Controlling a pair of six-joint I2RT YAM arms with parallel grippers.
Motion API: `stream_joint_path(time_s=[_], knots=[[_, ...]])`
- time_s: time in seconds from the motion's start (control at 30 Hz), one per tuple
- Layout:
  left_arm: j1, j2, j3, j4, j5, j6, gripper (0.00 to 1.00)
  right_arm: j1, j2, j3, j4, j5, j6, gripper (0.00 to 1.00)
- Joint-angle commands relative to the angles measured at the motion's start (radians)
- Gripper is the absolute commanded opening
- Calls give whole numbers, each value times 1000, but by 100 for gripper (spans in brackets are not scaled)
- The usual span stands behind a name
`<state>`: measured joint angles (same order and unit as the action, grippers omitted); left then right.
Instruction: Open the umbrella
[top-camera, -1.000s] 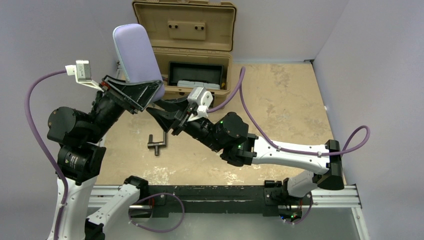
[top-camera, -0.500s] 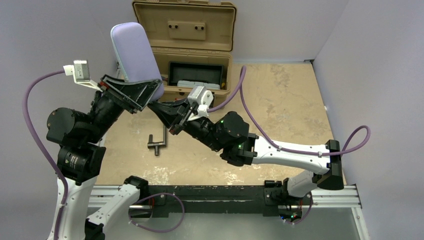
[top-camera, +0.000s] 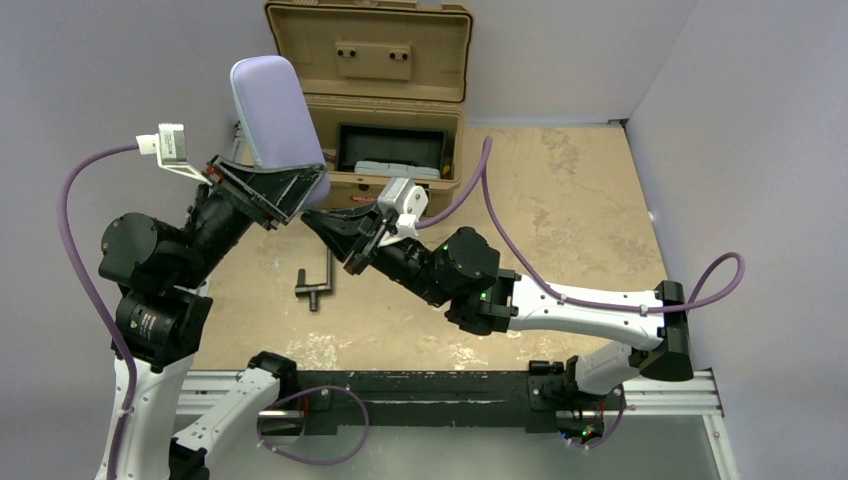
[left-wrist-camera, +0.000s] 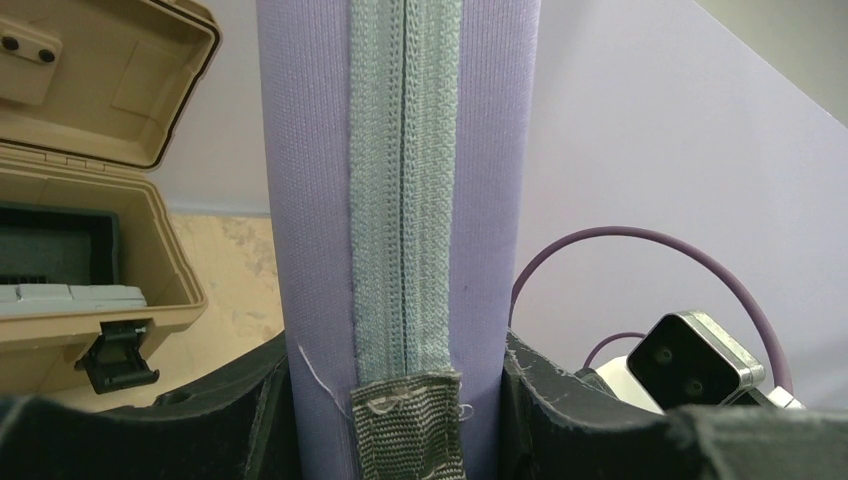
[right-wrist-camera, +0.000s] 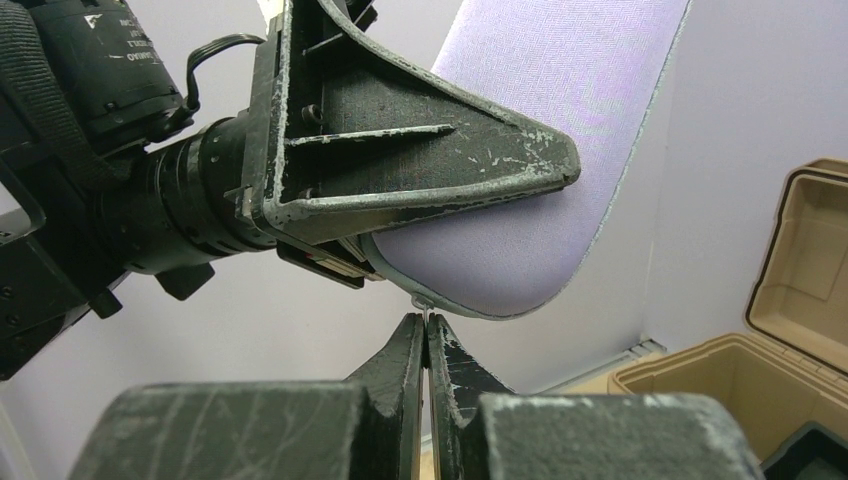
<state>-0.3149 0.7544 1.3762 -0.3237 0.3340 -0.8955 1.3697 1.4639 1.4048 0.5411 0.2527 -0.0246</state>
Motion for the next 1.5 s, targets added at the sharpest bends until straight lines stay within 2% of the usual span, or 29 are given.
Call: stream_joint_path(time_s=[0.0, 0.23, 1.0, 1.17, 1.27, 1.3, 1.37, 1.47], knots=[[-4, -32, 22, 73, -35, 28, 0, 5, -64, -28, 27, 44, 17, 0], [-4, -35, 19, 73, -29, 11, 0, 5, -101, -70, 12, 90, 68, 0], [-4, -42, 70, -31, 17, -28, 0, 5, -202, -187, 9, 187, 87, 0], [-4, -49, 66, -35, 9, -28, 0, 5, -197, -165, 3, 106, 63, 0], [-4, -43, 68, -21, 16, -29, 0, 5, -172, -135, -23, 8, 79, 39], [-4, -42, 73, -20, 16, -26, 0, 5, -163, -126, -30, -13, 89, 48], [-4, -36, 83, -19, 12, -17, 0, 6, -148, -116, -36, -35, 104, 57], [-4, -31, 93, -17, 13, -10, 0, 6, -122, -94, -45, -31, 116, 63]])
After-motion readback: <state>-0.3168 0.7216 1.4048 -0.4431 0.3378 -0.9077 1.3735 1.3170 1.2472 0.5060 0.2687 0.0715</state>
